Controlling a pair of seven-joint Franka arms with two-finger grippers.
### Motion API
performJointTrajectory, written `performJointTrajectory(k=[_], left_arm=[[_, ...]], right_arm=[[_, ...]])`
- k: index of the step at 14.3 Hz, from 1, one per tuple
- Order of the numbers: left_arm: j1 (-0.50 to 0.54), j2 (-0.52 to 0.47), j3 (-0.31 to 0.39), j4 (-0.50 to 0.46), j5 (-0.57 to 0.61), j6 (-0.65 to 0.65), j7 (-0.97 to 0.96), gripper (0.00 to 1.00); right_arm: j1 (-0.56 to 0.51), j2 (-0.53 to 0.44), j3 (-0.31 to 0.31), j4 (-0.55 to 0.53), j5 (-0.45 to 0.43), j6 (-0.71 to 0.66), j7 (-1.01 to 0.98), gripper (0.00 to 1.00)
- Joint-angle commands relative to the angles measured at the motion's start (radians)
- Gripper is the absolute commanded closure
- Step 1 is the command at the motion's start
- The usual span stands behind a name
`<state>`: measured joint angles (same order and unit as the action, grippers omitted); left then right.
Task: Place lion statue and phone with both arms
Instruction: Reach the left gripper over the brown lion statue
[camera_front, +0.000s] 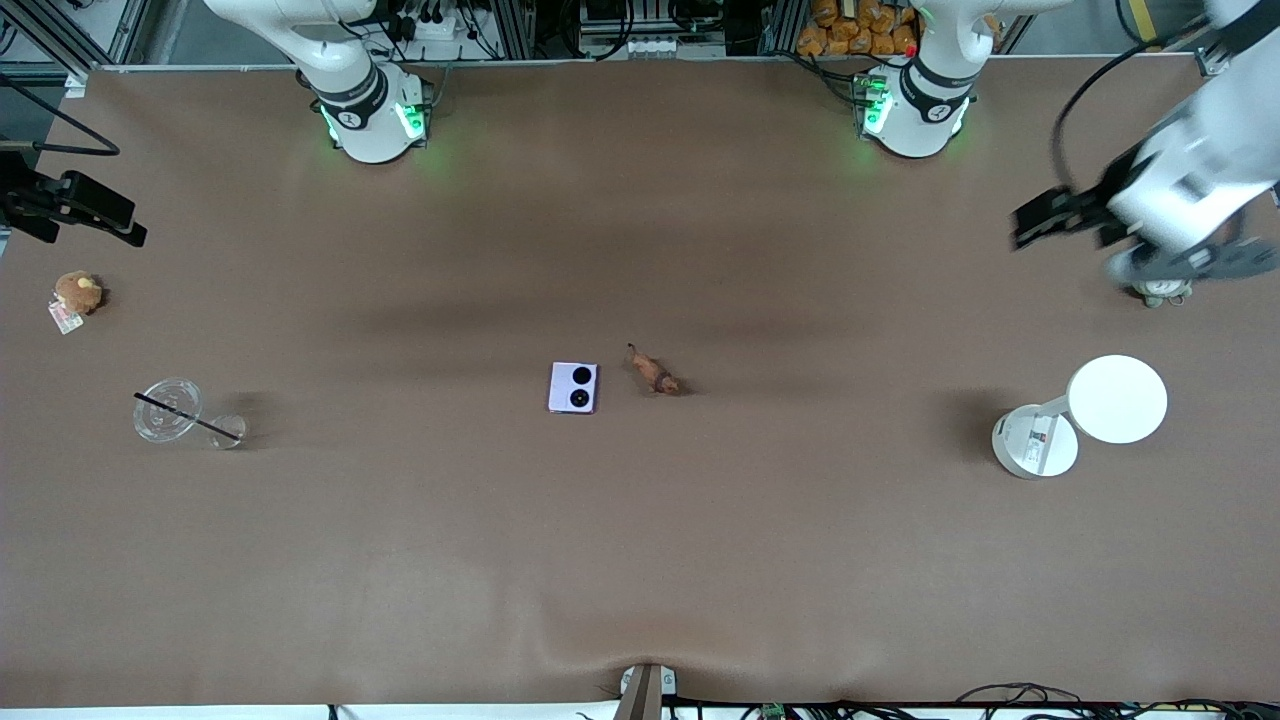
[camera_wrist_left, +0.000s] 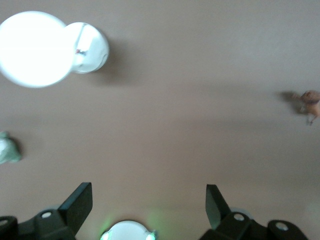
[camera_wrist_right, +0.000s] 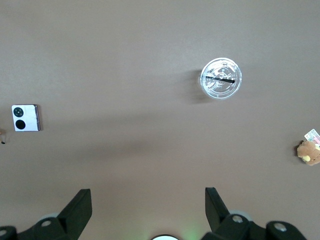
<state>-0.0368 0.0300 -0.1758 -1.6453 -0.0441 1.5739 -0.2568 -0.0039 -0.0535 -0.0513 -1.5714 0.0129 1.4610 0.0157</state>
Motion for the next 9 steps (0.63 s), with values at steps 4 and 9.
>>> performJointTrajectory(k=[4, 9], left_arm=[[-0.200, 0.310, -0.082, 0.120, 0.004, 0.277, -0.414, 0.00], [-0.348, 0.540, -0.073, 0.223, 0.065, 0.471, -0.735, 0.00]], right_arm=[[0.009, 0.006, -0.001, 0.022, -0.022, -0.001, 0.020, 0.00], [0.009, 0.011, -0.001, 0.024, -0.022, -0.001, 0.020, 0.00]])
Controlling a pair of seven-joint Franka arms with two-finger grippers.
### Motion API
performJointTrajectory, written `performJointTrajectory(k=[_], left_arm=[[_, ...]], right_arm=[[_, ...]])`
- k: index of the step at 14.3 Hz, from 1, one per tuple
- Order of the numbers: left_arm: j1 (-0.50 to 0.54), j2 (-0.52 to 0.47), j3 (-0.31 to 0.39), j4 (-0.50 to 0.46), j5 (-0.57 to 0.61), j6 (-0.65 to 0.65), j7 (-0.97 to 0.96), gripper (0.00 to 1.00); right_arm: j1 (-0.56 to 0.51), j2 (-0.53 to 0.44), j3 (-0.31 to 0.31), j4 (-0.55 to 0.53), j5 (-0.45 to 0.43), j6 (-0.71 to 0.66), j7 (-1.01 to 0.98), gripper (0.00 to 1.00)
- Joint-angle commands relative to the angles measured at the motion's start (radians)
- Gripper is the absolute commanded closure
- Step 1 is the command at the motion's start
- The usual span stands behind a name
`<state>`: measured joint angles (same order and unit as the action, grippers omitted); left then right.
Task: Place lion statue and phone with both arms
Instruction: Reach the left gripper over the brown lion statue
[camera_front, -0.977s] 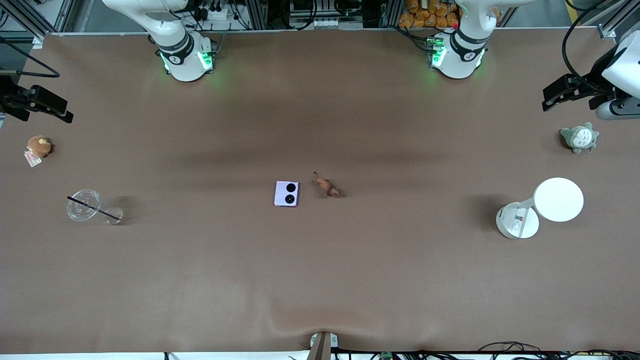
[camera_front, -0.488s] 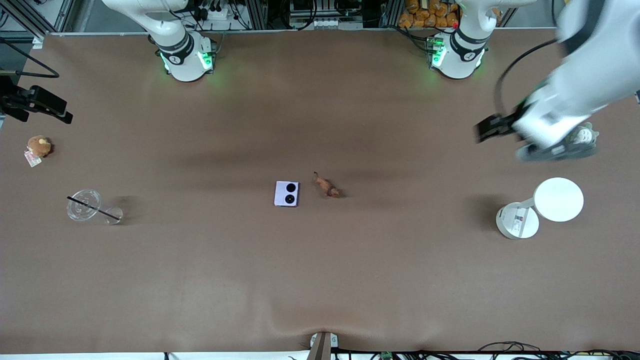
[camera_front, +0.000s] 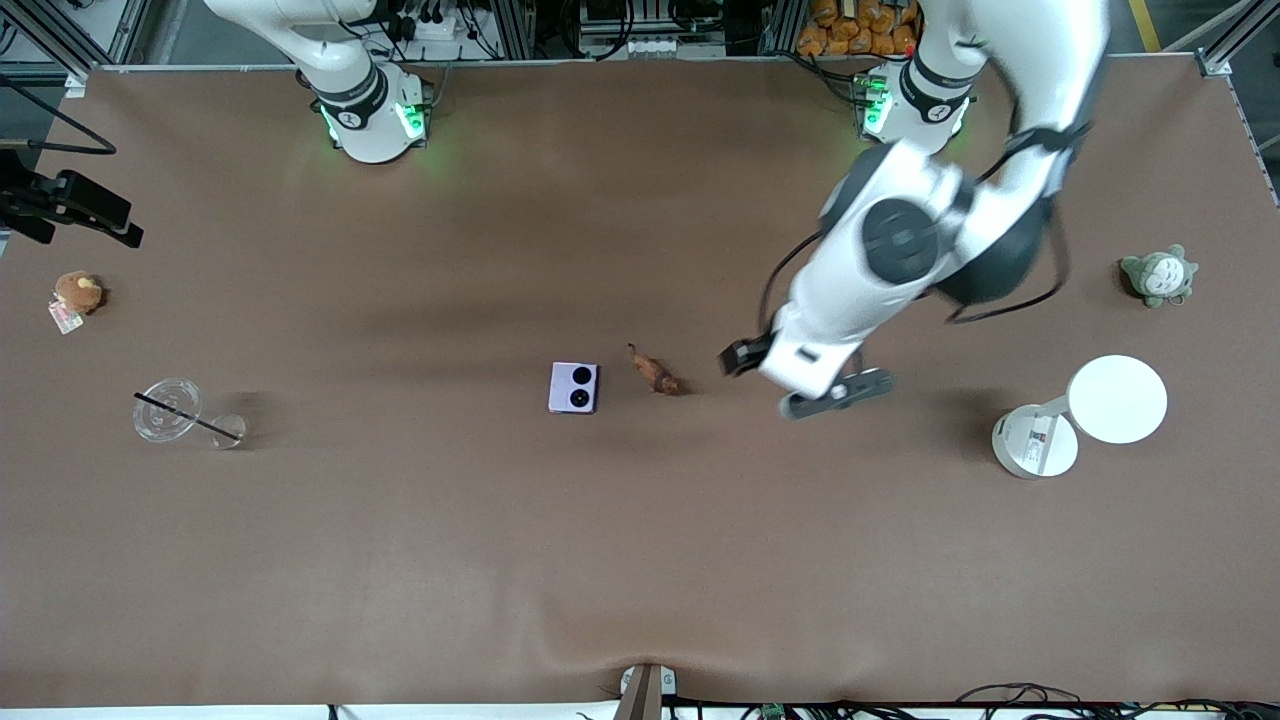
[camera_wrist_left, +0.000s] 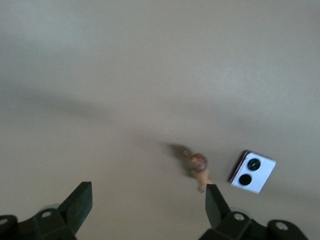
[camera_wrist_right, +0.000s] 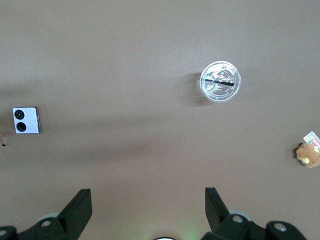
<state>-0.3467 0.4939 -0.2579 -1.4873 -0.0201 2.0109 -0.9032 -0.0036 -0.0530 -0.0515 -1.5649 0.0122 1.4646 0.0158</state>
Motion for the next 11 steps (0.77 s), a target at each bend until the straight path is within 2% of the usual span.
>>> performJointTrajectory(k=[1, 3, 5, 8, 11], left_arm=[[-0.067, 0.113, 0.009, 0.067, 0.051, 0.058, -0.155, 0.00], [-0.118, 0.181, 0.014, 0.067, 0.061, 0.139, -0.297, 0.00], [-0.159, 0.218, 0.022, 0.065, 0.104, 0.152, -0.396, 0.00], [-0.199, 0.271, 0.028, 0.070, 0.115, 0.173, -0.506, 0.00], [-0.253, 0.308, 0.072, 0.068, 0.114, 0.232, -0.551, 0.00]], right_arm=[[0.008, 0.012, -0.001, 0.017, -0.021, -0.004, 0.020, 0.00], [0.008, 0.012, -0.001, 0.020, -0.023, -0.004, 0.020, 0.00], [0.008, 0.012, -0.002, 0.023, -0.023, -0.004, 0.020, 0.00], [0.008, 0.012, -0.001, 0.023, -0.023, -0.004, 0.020, 0.00], [0.008, 0.016, -0.001, 0.025, -0.021, -0.003, 0.020, 0.00]])
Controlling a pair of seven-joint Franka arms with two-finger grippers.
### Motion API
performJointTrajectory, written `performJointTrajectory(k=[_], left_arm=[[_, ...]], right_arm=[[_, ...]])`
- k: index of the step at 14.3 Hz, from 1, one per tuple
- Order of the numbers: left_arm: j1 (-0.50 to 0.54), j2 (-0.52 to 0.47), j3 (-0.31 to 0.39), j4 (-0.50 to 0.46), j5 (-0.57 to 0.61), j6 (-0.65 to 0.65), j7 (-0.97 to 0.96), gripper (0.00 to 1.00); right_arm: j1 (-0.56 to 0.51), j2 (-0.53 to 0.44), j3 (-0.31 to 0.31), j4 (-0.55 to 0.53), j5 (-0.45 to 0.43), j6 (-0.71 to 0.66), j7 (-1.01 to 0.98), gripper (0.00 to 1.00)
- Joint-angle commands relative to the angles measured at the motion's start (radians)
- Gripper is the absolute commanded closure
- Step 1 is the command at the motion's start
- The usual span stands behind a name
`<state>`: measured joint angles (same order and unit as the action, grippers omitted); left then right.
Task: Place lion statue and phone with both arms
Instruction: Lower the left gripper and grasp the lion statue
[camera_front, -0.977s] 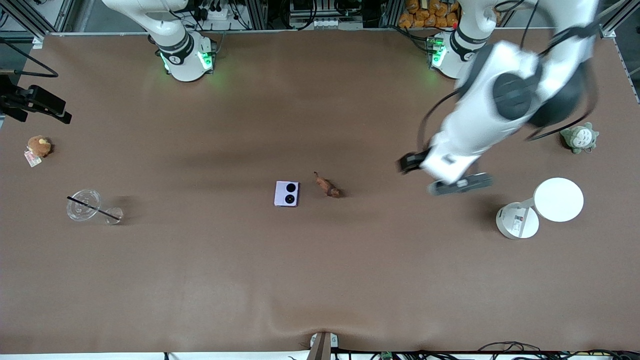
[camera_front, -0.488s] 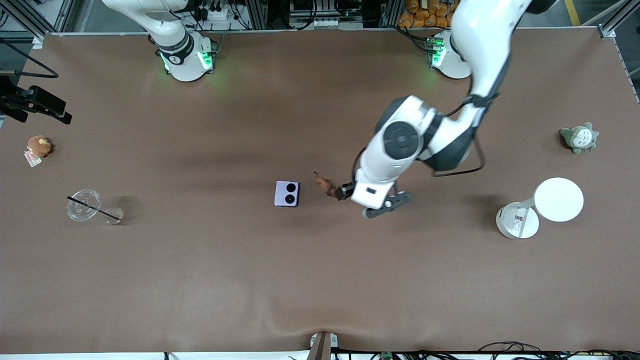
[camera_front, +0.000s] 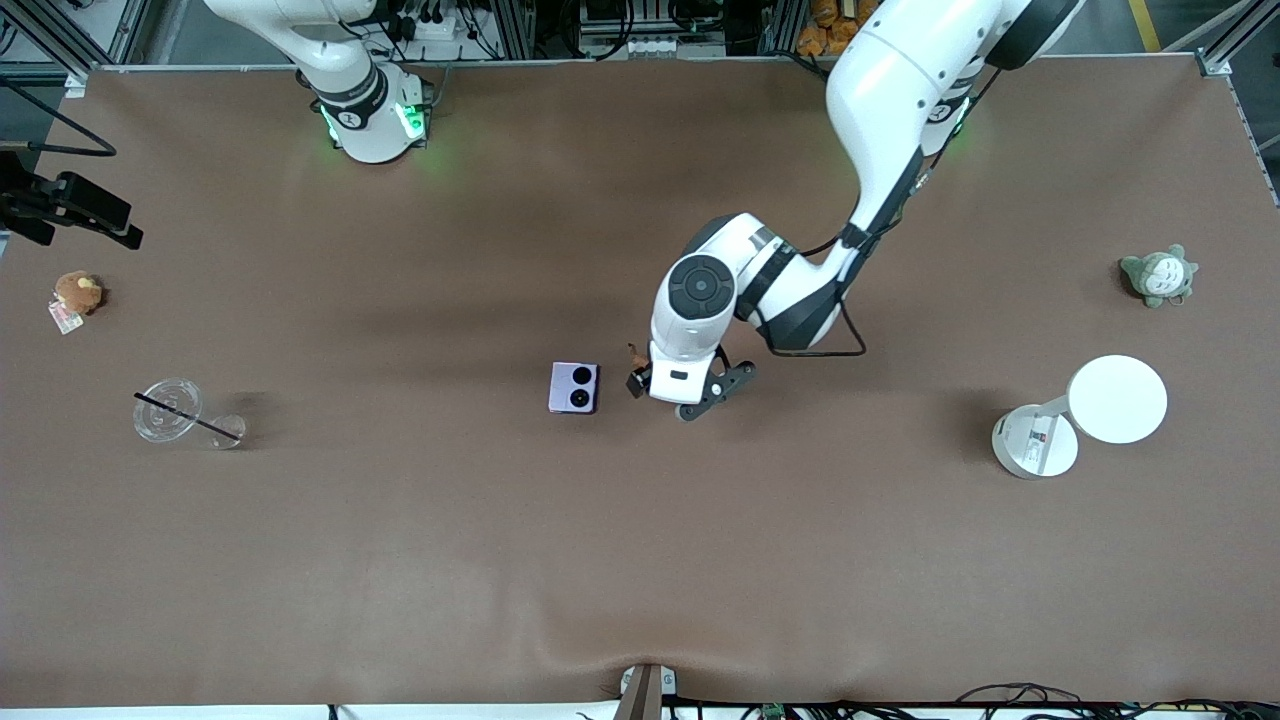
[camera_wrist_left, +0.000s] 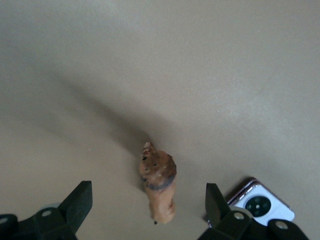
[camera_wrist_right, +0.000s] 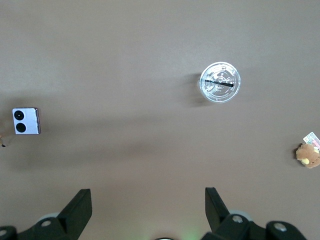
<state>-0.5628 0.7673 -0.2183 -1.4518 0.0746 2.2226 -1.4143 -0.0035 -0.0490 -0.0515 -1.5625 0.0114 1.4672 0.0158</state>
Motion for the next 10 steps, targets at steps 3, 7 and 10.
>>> performJointTrajectory(k=[3, 7, 10], left_arm=[[-0.042, 0.049, 0.037, 0.033, 0.017, 0.037, -0.044, 0.44], [-0.029, 0.044, 0.037, 0.031, 0.055, 0.042, 0.041, 1.00], [0.018, 0.021, 0.037, 0.028, 0.079, 0.040, 0.225, 1.00]], right_arm=[[0.008, 0.023, -0.001, 0.022, -0.019, -0.005, 0.019, 0.00], [0.010, 0.032, -0.001, 0.022, -0.010, 0.041, 0.019, 0.00], [0.043, 0.063, -0.001, 0.022, -0.008, 0.085, 0.023, 0.00]])
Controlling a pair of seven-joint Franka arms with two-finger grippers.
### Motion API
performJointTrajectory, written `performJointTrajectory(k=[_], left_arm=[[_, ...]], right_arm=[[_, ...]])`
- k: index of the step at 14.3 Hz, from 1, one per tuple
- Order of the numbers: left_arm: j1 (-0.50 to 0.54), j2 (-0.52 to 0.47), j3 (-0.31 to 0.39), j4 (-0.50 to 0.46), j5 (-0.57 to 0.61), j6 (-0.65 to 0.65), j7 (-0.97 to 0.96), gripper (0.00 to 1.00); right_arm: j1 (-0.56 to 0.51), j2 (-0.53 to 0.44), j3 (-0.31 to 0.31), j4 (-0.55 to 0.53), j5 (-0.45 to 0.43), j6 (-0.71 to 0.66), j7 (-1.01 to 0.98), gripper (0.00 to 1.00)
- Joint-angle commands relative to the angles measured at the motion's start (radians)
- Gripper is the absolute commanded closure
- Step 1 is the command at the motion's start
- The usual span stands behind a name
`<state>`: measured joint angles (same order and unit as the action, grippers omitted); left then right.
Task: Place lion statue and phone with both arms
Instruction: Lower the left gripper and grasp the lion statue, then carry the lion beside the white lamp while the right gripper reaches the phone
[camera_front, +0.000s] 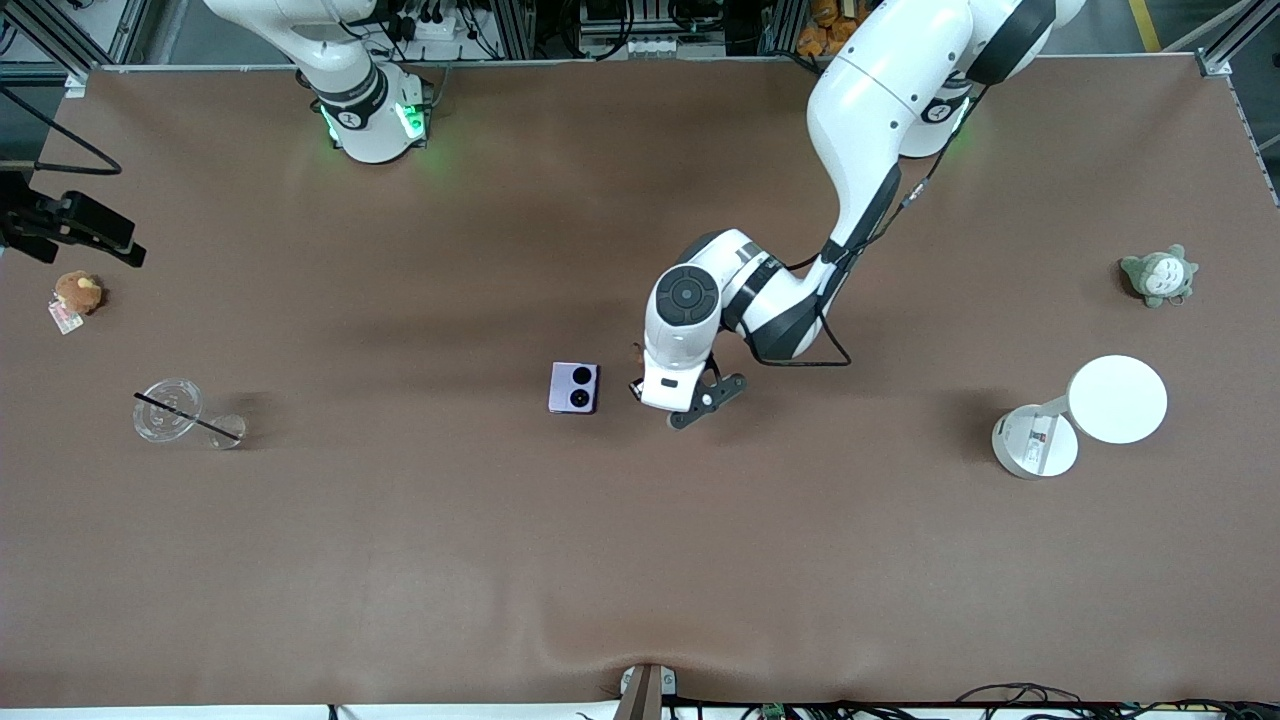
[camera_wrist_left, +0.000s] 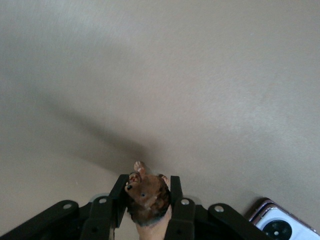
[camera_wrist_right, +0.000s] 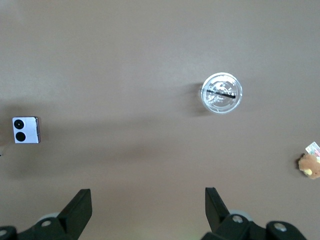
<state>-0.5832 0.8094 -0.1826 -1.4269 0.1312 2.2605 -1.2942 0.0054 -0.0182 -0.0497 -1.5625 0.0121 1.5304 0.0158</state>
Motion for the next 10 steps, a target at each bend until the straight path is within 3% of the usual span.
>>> performJointTrajectory(k=[1, 6, 10], left_arm=[[0.069, -0.045, -0.003, -0.004, 0.022, -0.007, 0.180, 1.00], [0.216, -0.168, -0.005, -0.062, 0.022, -0.192, 0.549, 1.00], [0.359, -0.243, -0.003, -0.174, 0.022, -0.202, 0.821, 1.00]], right_arm=[[0.053, 0.044, -0.002, 0.022, -0.009, 0.043, 0.023, 0.00], [0.143, 0.141, -0.002, 0.022, -0.007, 0.152, 0.203, 0.00], [0.229, 0.257, -0.001, 0.022, -0.004, 0.243, 0.358, 0.00]])
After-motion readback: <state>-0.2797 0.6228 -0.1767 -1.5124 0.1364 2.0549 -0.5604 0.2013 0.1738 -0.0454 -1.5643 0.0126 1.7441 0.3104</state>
